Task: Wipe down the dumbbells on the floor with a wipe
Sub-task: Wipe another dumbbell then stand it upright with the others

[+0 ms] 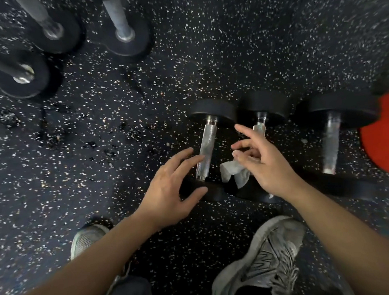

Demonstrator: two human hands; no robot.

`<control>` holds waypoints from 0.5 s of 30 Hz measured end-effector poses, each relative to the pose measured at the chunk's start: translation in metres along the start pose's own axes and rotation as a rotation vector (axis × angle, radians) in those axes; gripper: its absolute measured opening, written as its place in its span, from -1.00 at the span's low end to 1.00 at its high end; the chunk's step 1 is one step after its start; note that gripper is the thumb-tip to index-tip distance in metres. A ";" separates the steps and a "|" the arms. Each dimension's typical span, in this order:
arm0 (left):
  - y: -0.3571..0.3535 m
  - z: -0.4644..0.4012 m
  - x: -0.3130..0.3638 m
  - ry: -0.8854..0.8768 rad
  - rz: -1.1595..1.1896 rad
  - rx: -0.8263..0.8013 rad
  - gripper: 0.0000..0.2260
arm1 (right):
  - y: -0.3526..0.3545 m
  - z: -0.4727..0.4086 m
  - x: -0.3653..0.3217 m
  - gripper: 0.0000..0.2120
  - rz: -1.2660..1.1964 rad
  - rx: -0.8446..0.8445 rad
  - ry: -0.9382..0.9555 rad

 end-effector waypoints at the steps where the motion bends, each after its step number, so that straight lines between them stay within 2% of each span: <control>1: 0.004 0.002 -0.004 0.015 0.002 0.009 -0.40 | -0.002 -0.001 -0.001 -0.47 -0.008 -0.003 0.001; 8: 0.047 0.027 -0.039 0.141 0.014 0.149 -0.48 | -0.026 -0.012 -0.021 -0.74 -0.016 -0.001 0.005; 12: 0.064 0.032 -0.047 0.163 -0.010 0.207 -0.45 | -0.052 -0.016 -0.031 -0.82 -0.162 -0.016 -0.111; 15: 0.072 0.032 -0.052 0.154 -0.023 0.243 -0.45 | -0.074 -0.020 -0.036 -0.81 -0.334 -0.039 -0.249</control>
Point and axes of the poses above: each hand's wrist, its own z-axis away from the middle knuckle, its own y-axis out of the back of the hand, x = y × z, the point moved 6 cm from there along -z, towards the middle knuckle, and after that the axes turned 7 degrees about x, right-handed, at the moved point
